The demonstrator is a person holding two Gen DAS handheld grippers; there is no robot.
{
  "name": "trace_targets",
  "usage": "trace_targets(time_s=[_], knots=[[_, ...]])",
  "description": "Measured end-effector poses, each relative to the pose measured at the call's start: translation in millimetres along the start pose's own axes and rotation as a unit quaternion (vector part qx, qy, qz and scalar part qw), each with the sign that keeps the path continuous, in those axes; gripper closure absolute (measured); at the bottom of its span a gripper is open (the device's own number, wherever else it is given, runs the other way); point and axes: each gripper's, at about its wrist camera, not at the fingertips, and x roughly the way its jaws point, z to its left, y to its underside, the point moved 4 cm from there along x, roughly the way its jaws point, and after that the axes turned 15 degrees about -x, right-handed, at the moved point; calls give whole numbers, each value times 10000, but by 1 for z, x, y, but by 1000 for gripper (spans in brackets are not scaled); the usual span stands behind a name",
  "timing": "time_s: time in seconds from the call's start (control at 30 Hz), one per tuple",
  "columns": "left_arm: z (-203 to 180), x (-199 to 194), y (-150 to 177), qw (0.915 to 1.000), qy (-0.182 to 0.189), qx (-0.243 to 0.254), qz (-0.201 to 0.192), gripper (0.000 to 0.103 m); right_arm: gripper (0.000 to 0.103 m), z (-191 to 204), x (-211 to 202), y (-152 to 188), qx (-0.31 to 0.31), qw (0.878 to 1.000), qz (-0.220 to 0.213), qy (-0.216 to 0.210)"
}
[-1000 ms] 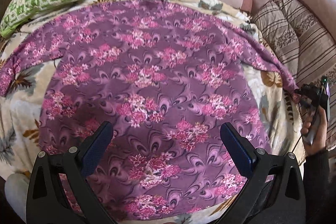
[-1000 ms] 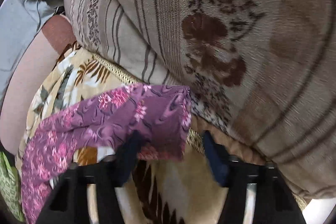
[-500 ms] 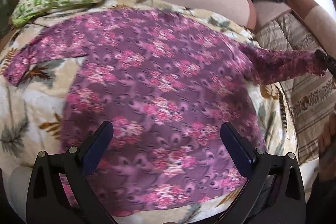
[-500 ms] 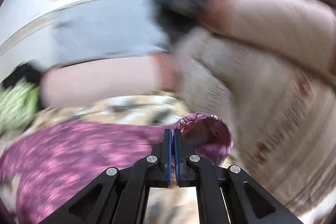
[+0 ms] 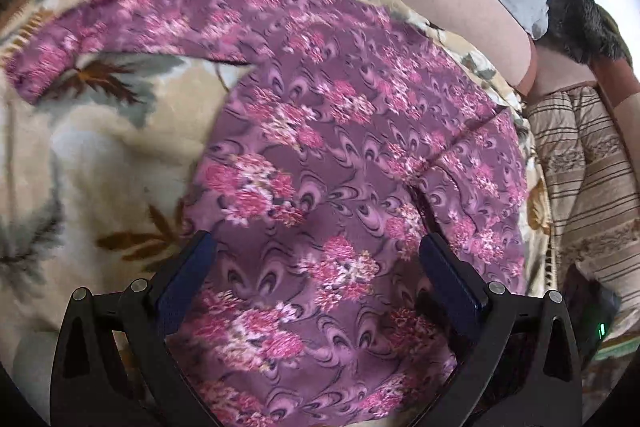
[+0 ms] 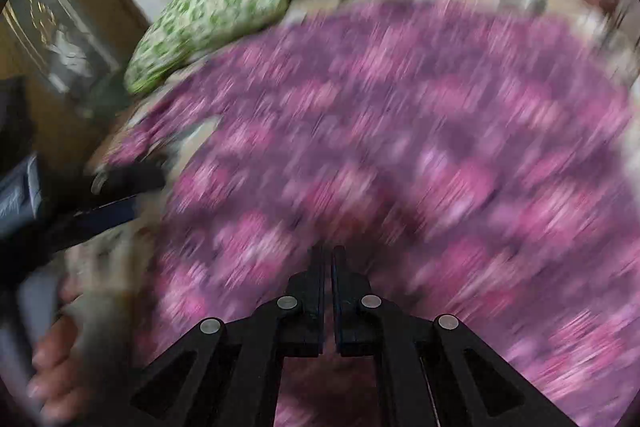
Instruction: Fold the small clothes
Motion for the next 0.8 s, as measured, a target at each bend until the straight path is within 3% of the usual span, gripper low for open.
trace_targets(time_s=[0.07, 0.1, 0.13, 0.2, 0.27, 0.3, 0.4, 0.43, 0.5, 0.57, 0.6, 0.63, 0.67, 0.73, 0.8], knots=[[-11, 5, -2, 9995, 270, 117, 106, 1, 98, 3, -22, 8, -73, 9999, -121, -83], [-21, 7, -4, 9989, 415, 184, 153, 1, 89, -2, -33, 13, -8, 9997, -215, -149], [-30, 12, -6, 9979, 559, 251, 220, 1, 63, -9, -47, 15, 136, 9993, -340, -118], [-53, 29, -11, 9952, 740, 412, 482, 0, 36, -32, -78, 16, 519, 9959, -702, 257], [-72, 53, -16, 9942, 682, 499, 658, 3, 36, -59, -104, 13, 839, 9889, -1082, 576], [-81, 65, -19, 9936, 673, 551, 720, 10, 36, -71, -113, 9, 938, 9857, -1163, 773], [-109, 102, -15, 9876, 696, 873, 1100, 18, 36, -122, -126, -10, 1314, 9762, -1347, 1081], [-115, 112, -11, 9856, 657, 972, 1220, 31, 36, -139, -125, -16, 1447, 9737, -1313, 1174], [-125, 128, 3, 9810, 605, 1127, 1458, 39, 36, -177, -126, -19, 1900, 9661, -1195, 1279], [-128, 129, 8, 9834, 366, 1318, 1192, 58, 36, -212, -110, -21, 2379, 9590, -1093, 1082], [-127, 130, 9, 9846, 209, 1357, 1087, 79, 39, -227, -101, -20, 2561, 9562, -994, 1010], [-124, 129, 7, 9858, 206, 1250, 1107, 94, 50, -241, -91, -19, 2778, 9515, -880, 984], [-122, 125, 4, 9867, 376, 1090, 1143, 96, 57, -256, -81, -18, 3020, 9455, -789, 928], [-115, 102, -4, 9883, 711, 905, 1002, 97, 90, -270, -72, -21, 3236, 9396, -754, 825], [-111, 67, -9, 9856, 1173, 763, 946, 97, 94, -263, -84, -32, 3164, 9398, -927, 896]])
